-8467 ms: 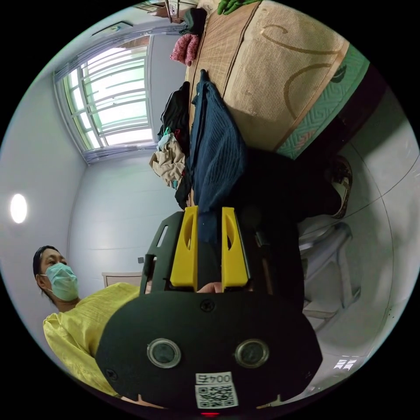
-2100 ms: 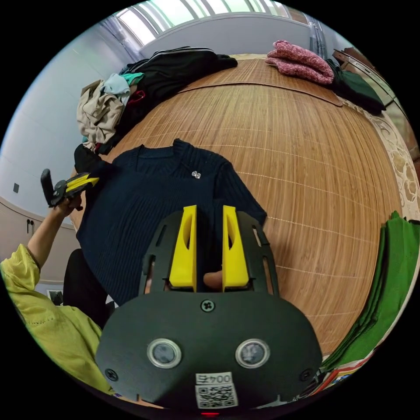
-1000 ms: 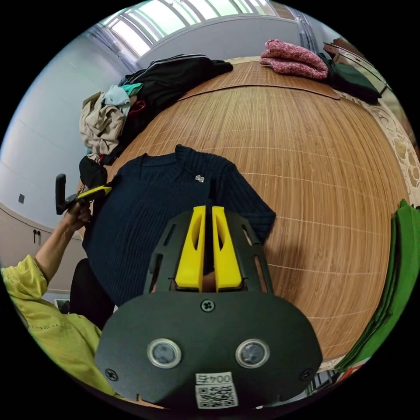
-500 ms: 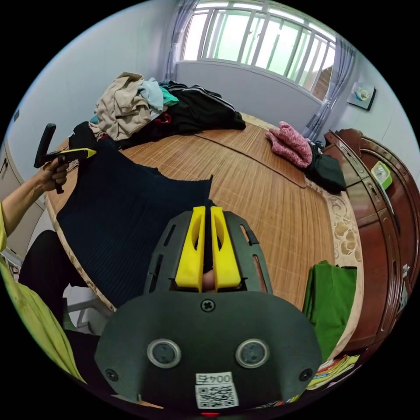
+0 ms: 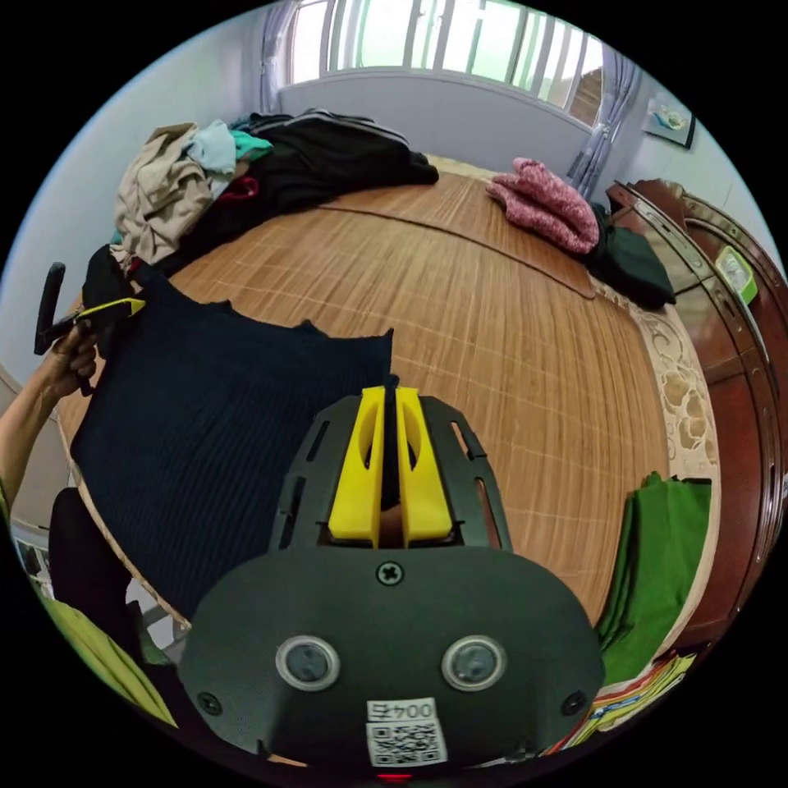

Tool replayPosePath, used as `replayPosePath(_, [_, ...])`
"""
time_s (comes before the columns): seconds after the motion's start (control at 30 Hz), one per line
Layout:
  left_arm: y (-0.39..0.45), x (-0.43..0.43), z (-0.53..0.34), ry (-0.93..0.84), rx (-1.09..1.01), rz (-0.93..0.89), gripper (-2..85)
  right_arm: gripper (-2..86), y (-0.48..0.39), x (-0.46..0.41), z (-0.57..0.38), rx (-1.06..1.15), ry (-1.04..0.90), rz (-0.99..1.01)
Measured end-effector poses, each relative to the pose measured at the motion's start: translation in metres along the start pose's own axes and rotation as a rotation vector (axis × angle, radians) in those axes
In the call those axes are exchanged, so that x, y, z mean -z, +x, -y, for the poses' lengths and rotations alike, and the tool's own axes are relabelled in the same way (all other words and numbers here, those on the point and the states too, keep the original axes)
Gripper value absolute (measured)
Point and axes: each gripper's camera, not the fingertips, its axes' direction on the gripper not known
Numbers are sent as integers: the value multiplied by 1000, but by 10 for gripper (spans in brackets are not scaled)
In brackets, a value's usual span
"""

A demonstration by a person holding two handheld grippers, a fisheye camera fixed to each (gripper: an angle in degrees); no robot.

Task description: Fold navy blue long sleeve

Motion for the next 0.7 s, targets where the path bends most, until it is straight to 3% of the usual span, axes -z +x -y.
replayPosePath(0.17, [-29, -14, -15, -45, 168, -5, 57, 92, 32, -17, -21, -236, -104, 48])
replayPosePath(0.27, [-53, 6, -29, 57, 294, 1, 77, 89, 64, 6, -46, -444, -24, 87])
replayPosePath(0.33, [-61, 25, -38, 105, 318, 9, 81, 86, 81, 28, -74, -534, 30, 245])
replayPosePath(0.53, [-49, 91, -97, 96, 129, -23, 70, 76, 52, 70, -163, -539, -34, 601])
replayPosePath(0.7, [-11, 120, -184, -28, -71, 9, 65, 64, 4, 82, -238, -592, -34, 611])
